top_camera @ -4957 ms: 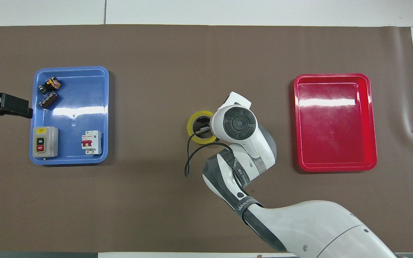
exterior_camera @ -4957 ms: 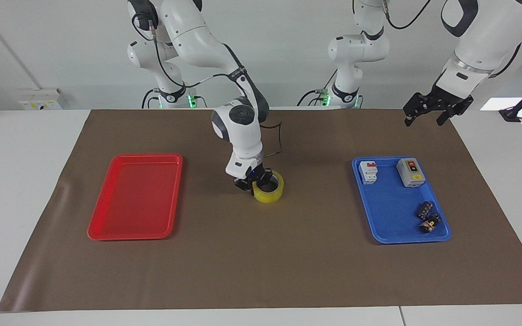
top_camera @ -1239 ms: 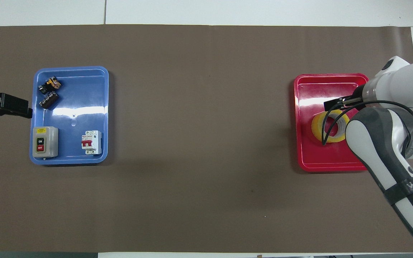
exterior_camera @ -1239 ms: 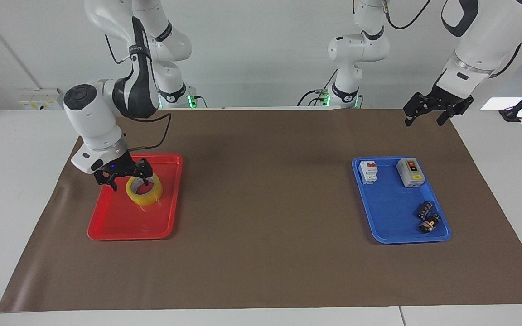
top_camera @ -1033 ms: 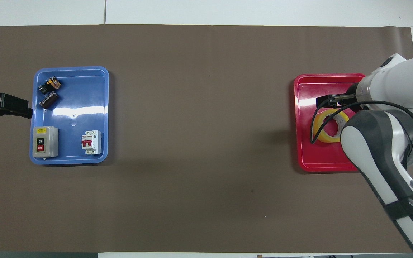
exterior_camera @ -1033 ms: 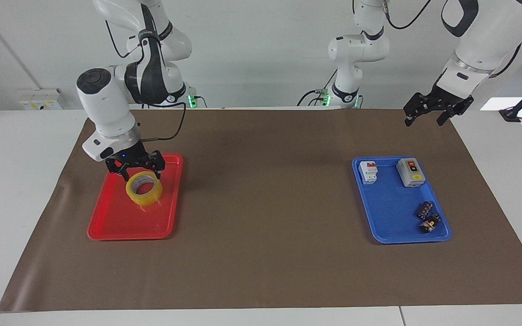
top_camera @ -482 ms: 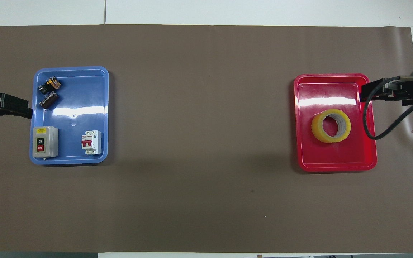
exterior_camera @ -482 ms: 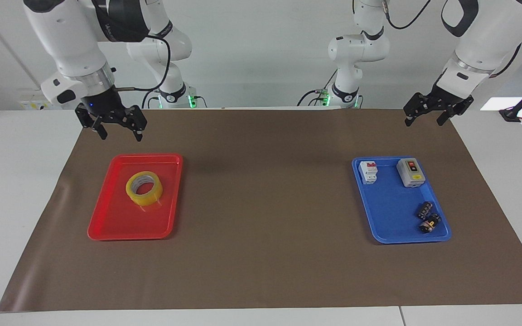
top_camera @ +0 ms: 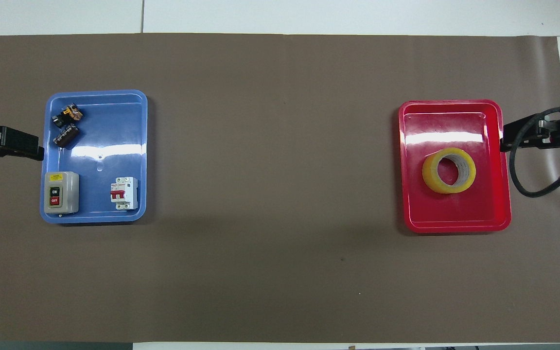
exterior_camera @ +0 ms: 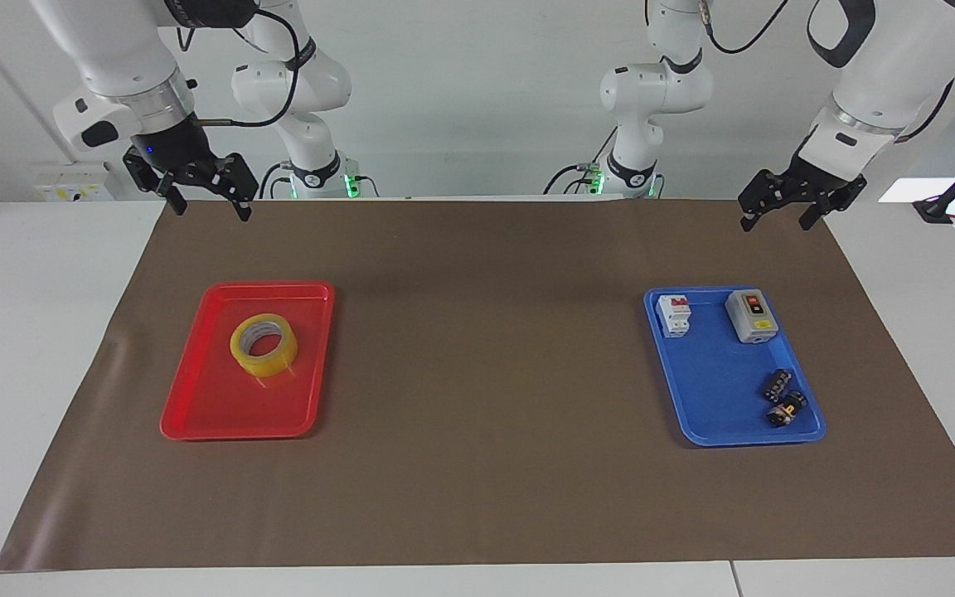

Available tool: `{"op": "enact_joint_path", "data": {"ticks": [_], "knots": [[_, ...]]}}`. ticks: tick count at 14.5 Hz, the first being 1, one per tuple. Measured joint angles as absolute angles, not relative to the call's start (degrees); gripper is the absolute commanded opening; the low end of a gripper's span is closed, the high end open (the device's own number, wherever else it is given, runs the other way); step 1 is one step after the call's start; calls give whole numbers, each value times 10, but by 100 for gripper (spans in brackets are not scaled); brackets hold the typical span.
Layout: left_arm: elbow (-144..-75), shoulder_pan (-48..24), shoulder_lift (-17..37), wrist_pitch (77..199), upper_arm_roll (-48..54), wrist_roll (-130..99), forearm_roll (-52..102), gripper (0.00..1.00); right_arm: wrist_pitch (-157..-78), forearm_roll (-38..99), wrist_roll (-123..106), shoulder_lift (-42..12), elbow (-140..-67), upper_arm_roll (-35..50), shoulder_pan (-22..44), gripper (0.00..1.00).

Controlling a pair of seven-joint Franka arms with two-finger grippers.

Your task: Place and move tape with both arms

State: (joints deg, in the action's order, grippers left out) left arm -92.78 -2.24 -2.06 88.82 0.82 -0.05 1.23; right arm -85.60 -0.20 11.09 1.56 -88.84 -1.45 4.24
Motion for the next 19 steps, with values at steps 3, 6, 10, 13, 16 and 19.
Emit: {"op": "enact_joint_path", "data": {"ticks": [3,6,10,13,16,19], "knots": [[-928,-22,-21,888,8,-1,12,100,-856,-11,111,15,-888,-12,53,100],[-928,-22,-21,888,8,-1,12,100,-852,-23,110,15,-886,-11,63,100],[-928,-22,-21,888,8,-1,12,100,-834,-24,102,15,-866,-13,62,100],[-928,-22,-21,888,8,-1,12,100,-833,-25,72,15,-865,-15,58,100],[-928,-22,-21,888,8,-1,12,100,-833,-25,70,14,-865,-15,58,100],[-928,-22,-21,888,8,-1,12,100,-832,-26,70,14,-866,-15,57,100]]}}
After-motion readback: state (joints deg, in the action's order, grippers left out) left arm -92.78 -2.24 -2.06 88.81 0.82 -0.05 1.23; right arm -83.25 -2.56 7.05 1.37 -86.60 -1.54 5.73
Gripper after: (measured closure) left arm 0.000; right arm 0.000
